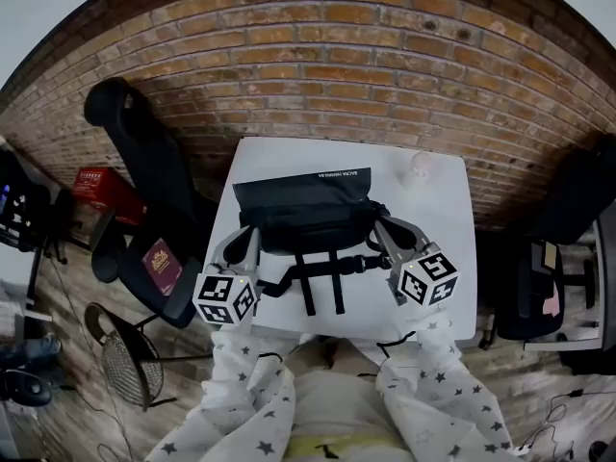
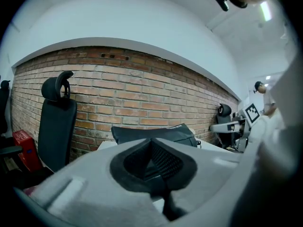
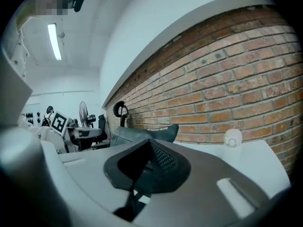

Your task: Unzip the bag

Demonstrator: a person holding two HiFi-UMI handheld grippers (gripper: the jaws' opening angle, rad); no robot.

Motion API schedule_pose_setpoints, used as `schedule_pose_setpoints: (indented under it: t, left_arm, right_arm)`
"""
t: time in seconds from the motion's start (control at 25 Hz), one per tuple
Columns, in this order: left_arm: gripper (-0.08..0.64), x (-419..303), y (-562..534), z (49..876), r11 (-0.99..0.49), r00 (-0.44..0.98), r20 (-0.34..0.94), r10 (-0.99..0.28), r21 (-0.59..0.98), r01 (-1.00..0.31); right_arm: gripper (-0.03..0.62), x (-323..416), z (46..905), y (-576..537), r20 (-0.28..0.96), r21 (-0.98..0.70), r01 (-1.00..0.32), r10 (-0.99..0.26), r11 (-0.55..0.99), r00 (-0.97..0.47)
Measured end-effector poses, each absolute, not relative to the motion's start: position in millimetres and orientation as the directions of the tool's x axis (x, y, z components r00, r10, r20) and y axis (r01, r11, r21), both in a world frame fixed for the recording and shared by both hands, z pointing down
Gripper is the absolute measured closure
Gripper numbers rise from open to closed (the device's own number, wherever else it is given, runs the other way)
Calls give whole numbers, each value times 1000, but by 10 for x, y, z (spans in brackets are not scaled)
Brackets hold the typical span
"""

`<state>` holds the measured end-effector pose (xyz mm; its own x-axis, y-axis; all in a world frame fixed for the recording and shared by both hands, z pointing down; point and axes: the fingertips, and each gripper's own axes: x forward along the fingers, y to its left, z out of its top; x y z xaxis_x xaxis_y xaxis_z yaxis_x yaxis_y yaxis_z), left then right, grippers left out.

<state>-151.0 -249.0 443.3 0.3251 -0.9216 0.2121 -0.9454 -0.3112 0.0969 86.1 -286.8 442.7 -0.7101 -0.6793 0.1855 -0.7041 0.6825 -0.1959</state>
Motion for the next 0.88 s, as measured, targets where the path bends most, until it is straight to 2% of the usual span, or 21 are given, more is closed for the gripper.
schedule_pose_setpoints:
  t: [0.36, 0.88]
  left_arm:
    - [561, -1570, -2406, 4115, -322, 336, 167, -927, 104, -941]
    - [561, -1697, -2346, 3843, -307, 313, 99, -945, 74, -949]
  right_arm:
    - [584, 762, 3985, -2791, 35, -241, -711, -727, 660, -686]
    - [584, 782, 3647, -2806, -75, -246, -726, -759, 643, -647]
